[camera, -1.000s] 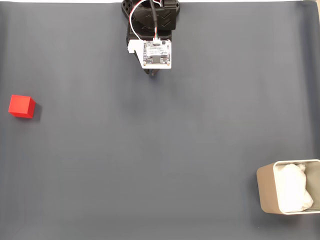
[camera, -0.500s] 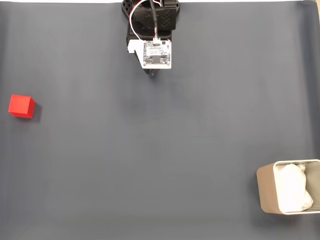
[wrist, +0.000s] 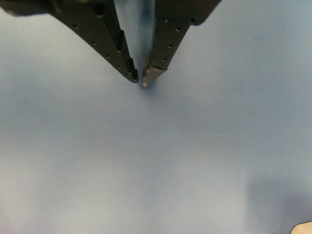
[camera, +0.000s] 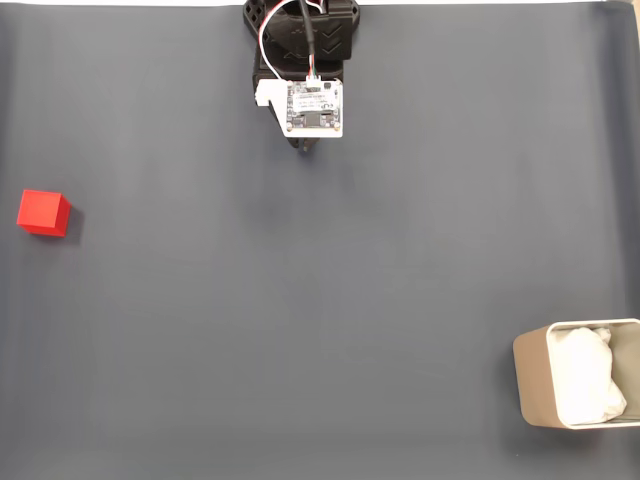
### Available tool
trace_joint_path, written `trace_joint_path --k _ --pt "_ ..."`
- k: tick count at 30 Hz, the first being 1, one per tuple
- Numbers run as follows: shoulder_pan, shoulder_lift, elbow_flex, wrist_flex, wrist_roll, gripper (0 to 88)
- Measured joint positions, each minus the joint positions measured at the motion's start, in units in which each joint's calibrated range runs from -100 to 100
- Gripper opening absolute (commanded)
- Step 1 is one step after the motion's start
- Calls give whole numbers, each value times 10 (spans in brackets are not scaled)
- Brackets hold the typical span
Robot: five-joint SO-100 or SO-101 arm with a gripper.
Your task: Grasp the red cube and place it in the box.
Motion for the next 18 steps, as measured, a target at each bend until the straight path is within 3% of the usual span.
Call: trace_joint_path --k 11,18 --pt "0 0 0 -10 -2 0" --pt "0 43 -54 -147 -11 0"
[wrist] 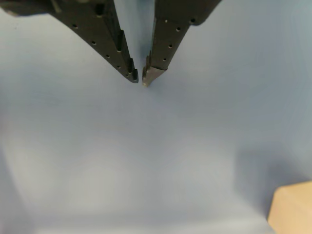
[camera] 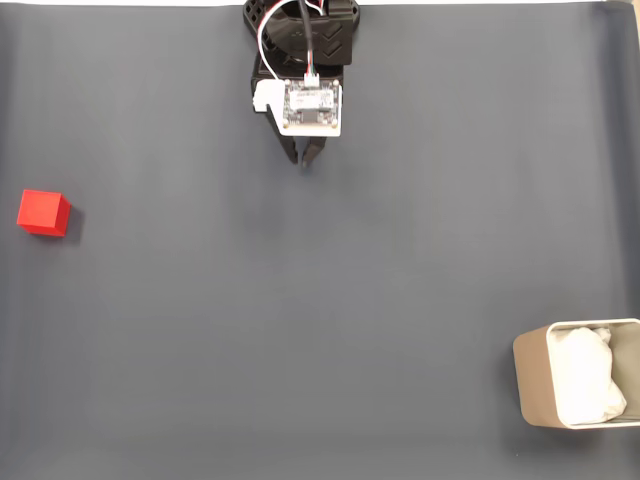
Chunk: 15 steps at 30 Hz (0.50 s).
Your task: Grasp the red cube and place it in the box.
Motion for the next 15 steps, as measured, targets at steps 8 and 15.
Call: trace_joint_path --k 8,15 --pt "-6 187 -274 -36 1 0" --pt "-6 353 -536 -23 1 0"
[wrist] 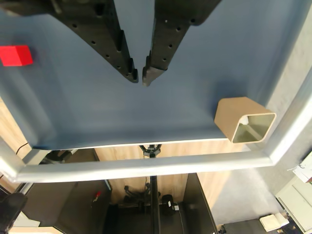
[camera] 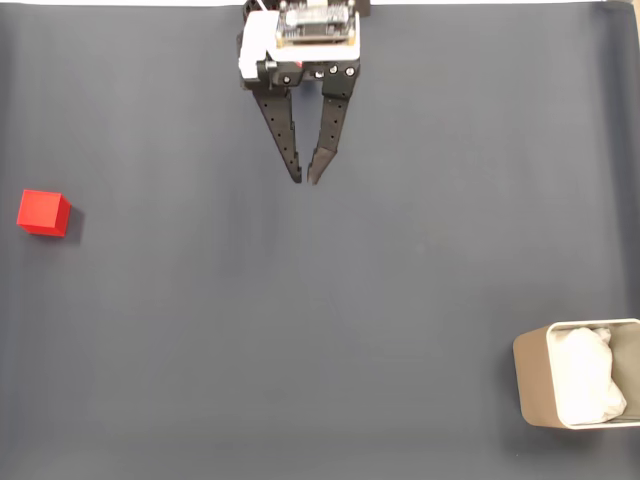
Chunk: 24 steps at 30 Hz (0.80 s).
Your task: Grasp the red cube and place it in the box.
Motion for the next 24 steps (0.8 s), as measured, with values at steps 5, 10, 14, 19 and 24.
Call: trace_joint_path --k 5,10,14,19,24 --pt "7 81 -136 34 9 0" --pt "41 141 -222 77 13 0" --pt "82 178 -263 98 18 0" --pt "147 212 -273 102 25 0" --pt "208 241 -273 102 32 0"
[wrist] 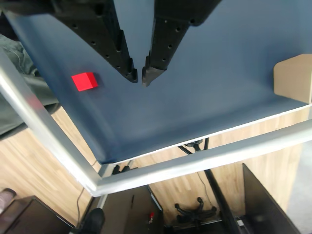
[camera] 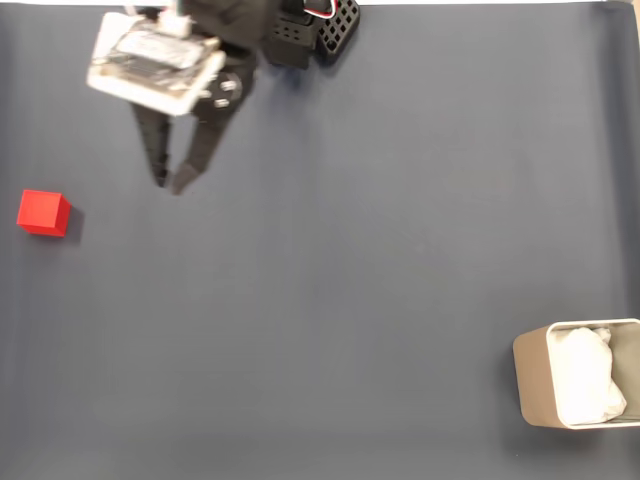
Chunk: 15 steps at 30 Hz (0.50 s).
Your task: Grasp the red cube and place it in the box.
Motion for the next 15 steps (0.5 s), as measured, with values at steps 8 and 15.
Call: trace_joint_path --k 8,15 --pt "70 40 0 0 1 0" --pt "110 67 0 0 -2 15"
